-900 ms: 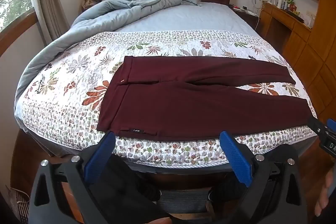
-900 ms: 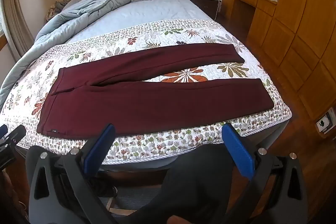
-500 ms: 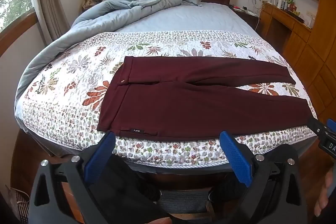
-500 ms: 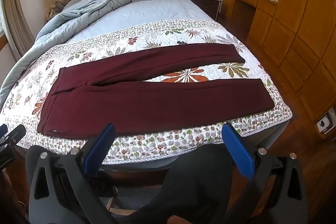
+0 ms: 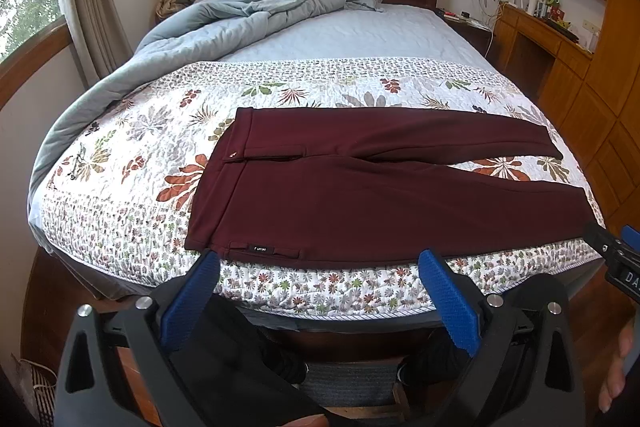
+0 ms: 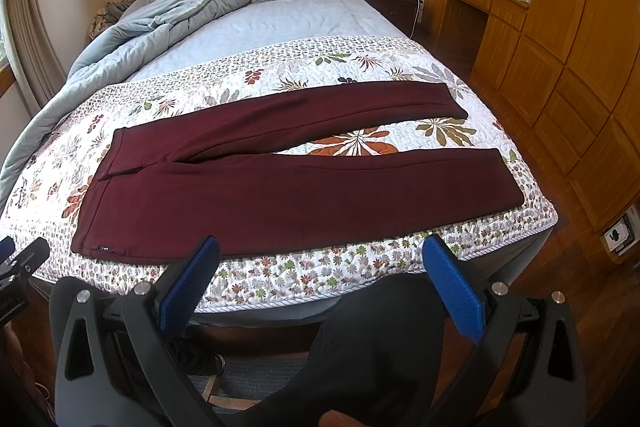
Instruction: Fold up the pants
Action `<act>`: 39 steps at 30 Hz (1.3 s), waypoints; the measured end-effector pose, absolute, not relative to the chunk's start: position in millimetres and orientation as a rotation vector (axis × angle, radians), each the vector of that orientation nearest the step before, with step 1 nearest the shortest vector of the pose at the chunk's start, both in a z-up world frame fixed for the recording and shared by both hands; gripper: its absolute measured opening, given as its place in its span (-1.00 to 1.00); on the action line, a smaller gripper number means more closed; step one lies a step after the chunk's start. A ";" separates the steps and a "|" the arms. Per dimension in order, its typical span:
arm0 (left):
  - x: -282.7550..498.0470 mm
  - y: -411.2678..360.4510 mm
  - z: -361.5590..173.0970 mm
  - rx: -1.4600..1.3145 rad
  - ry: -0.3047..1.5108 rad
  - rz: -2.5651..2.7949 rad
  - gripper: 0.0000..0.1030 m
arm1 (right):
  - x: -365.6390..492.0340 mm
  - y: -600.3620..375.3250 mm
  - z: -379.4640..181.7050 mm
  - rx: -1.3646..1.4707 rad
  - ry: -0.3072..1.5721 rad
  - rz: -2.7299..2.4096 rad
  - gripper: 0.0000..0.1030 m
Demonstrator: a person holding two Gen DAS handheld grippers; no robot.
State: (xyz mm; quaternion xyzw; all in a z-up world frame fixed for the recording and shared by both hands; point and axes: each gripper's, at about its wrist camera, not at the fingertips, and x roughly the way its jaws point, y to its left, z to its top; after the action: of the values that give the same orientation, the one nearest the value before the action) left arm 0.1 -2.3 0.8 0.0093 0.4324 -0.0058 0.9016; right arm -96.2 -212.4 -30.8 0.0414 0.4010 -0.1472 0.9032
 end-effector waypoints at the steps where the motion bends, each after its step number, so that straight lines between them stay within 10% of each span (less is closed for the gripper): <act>1: 0.1 -2.4 0.8 0.019 0.895 -0.012 0.93 | -96.0 -213.2 -31.0 0.086 0.829 -0.304 0.95; 39: 0.9 0.7 5.1 0.021 0.890 -0.011 0.93 | -91.7 -212.1 -28.4 0.081 0.829 -0.299 0.95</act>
State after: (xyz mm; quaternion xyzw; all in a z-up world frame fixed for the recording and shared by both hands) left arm 0.9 0.7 5.1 0.0103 0.4304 -0.0052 0.9026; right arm -91.7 -212.1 -28.4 0.0393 0.4011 -0.1446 0.9037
